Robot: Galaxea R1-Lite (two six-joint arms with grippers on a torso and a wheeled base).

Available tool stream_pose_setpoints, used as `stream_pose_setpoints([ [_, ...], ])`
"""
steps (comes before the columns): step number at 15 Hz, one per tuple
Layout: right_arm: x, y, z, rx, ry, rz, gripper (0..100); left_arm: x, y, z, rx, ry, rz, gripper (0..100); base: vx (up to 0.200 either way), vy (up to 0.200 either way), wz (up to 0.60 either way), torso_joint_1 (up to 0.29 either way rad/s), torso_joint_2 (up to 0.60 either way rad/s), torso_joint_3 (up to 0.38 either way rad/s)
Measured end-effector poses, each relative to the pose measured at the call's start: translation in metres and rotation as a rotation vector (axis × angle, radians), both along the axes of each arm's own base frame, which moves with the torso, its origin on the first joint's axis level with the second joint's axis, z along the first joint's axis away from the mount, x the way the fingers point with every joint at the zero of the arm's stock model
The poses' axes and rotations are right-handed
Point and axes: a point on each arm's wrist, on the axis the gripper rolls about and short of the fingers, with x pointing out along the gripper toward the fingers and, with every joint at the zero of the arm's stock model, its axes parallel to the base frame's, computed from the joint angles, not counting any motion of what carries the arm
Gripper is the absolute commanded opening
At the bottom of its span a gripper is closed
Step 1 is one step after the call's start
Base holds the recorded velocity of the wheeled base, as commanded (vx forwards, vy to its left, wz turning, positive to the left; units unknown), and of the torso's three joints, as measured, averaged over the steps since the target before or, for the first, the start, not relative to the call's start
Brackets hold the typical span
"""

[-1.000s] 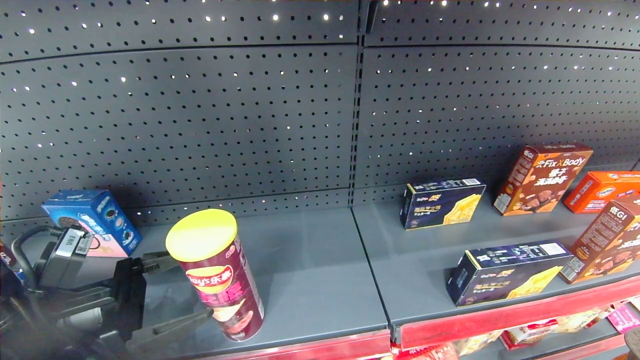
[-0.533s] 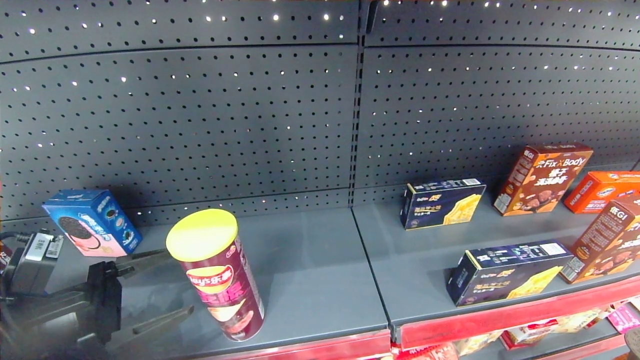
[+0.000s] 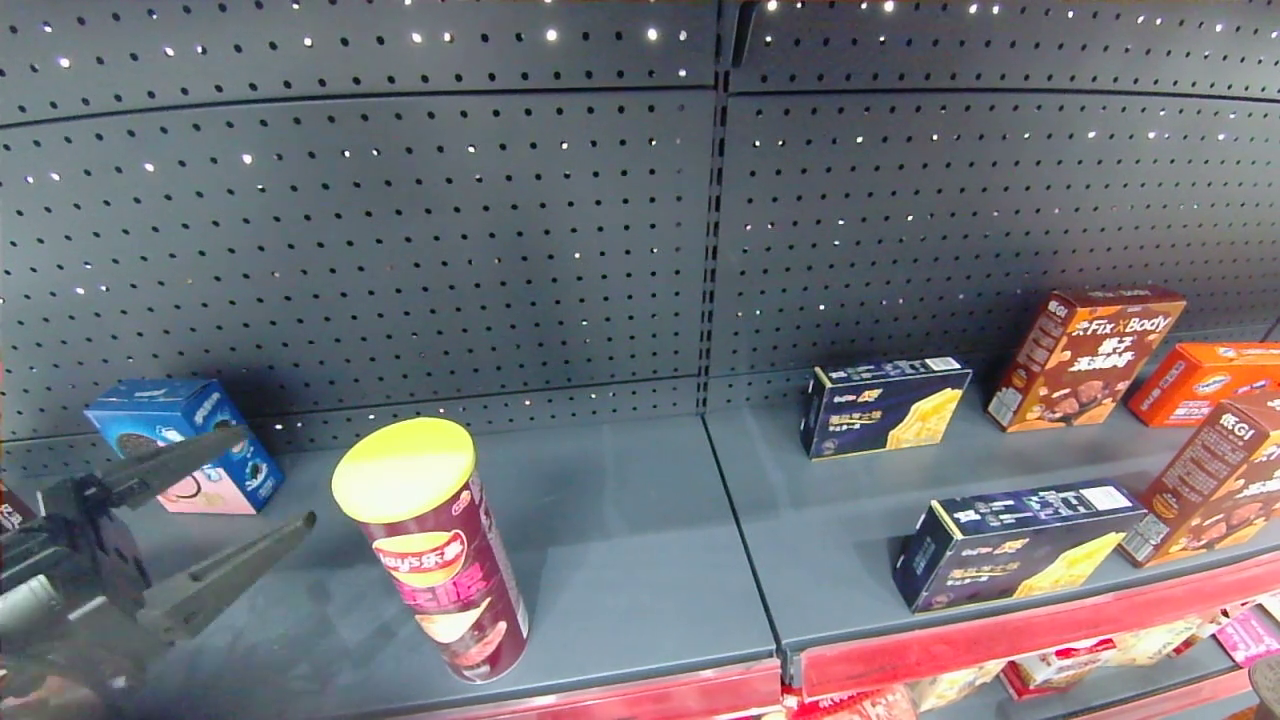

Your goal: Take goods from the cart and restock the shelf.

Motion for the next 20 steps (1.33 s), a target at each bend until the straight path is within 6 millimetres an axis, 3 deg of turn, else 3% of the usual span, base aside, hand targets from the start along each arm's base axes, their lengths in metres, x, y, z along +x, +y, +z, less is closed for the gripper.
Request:
stream_pose_setpoints([
  [4,-0.002,0.0,-0.001,0.0,-0.002,-0.002,0,-0.022,0.015,0.018,0.016,-0.084,0.158,100,0.0,0.0,0.0,0.0,0.0,0.0],
  [7,-0.003,0.0,-0.003,0.0,-0.001,-0.008,0,-0.044,0.015,0.018,-0.014,-0.013,0.25,100,0.0,0.0,0.0,0.0,0.0,0.0],
  [14,-0.014,-0.001,-0.012,0.0,0.0,-0.046,0,-0.116,-0.019,0.001,-0.265,0.295,0.603,100,0.0,0.0,0.0,0.0,0.0,0.0],
  [18,-0.017,-0.001,-0.012,0.0,-0.016,-0.047,0,-0.143,-0.031,-0.001,-0.265,0.189,0.855,100,0.0,0.0,0.0,0.0,0.0,0.0],
  [20,-0.017,-0.001,-0.011,0.001,-0.019,-0.046,0,-0.146,-0.032,-0.015,-0.223,0.183,0.94,100,0.0,0.0,0.0,0.0,0.0,0.0],
])
